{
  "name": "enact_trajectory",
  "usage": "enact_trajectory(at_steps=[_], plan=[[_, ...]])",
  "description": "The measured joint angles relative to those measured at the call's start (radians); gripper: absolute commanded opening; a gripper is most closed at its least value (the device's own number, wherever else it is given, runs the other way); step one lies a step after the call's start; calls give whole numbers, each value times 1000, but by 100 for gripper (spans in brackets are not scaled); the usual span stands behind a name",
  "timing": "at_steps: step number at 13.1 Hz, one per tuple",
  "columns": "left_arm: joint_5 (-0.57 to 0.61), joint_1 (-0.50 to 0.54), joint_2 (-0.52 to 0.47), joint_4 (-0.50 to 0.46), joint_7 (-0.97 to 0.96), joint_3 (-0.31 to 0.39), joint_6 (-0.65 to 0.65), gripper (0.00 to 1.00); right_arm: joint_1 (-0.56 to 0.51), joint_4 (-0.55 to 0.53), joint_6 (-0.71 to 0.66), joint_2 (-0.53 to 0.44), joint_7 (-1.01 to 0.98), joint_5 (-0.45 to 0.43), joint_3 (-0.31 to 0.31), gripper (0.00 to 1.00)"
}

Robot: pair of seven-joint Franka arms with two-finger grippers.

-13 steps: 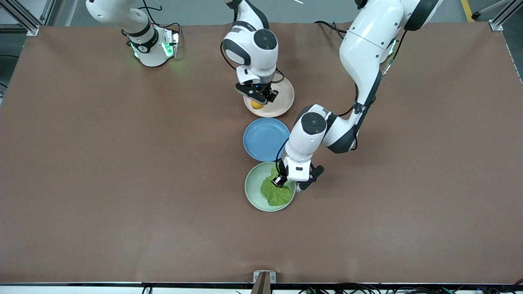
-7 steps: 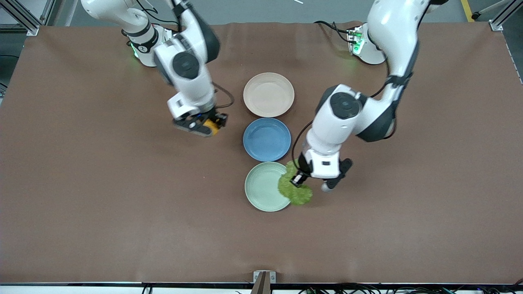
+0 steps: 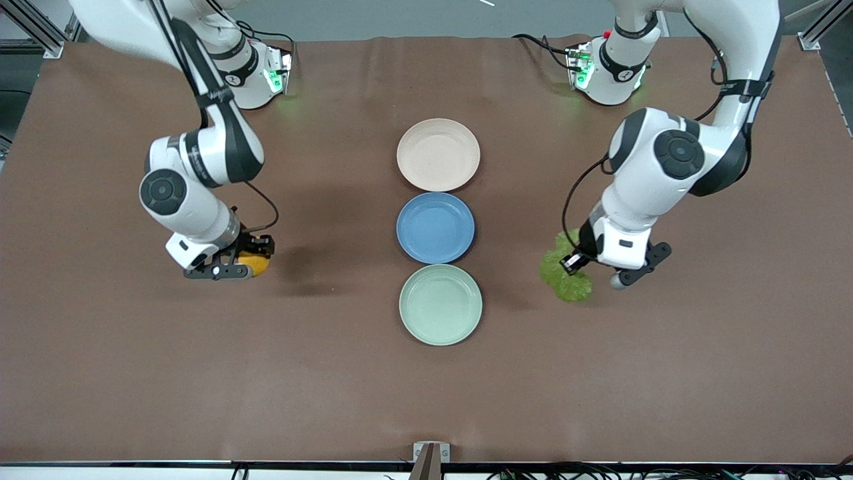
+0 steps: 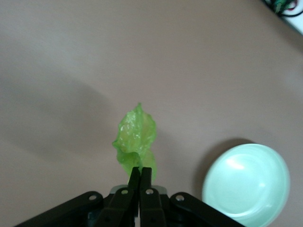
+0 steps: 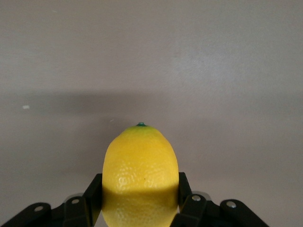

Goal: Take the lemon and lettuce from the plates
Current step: 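Lift the lemon off the plate while the left gripper lifts the lettuce, then lower the lemon onto the table while the left gripper lowers the lettuce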

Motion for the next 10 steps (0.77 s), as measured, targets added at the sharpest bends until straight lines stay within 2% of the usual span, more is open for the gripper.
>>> enact_trajectory(at_steps=[2, 4, 8, 9, 10], plan=[[0, 111, -32, -135, 95, -65, 118, 1, -28, 0, 79, 67, -68, 0, 1, 0], [0, 175, -37, -240, 177, -92, 231, 1, -49, 1, 126, 106, -123, 0, 2, 1], [0, 233, -34, -341, 311, -95, 291, 2, -79, 5, 165, 137, -197, 0, 3, 2], [0, 248, -30, -350, 350, -95, 291, 3, -88, 6, 169, 143, -214, 0, 3, 6], [0, 265, -22, -355, 385, -95, 291, 3, -96, 8, 171, 146, -222, 0, 4, 21]])
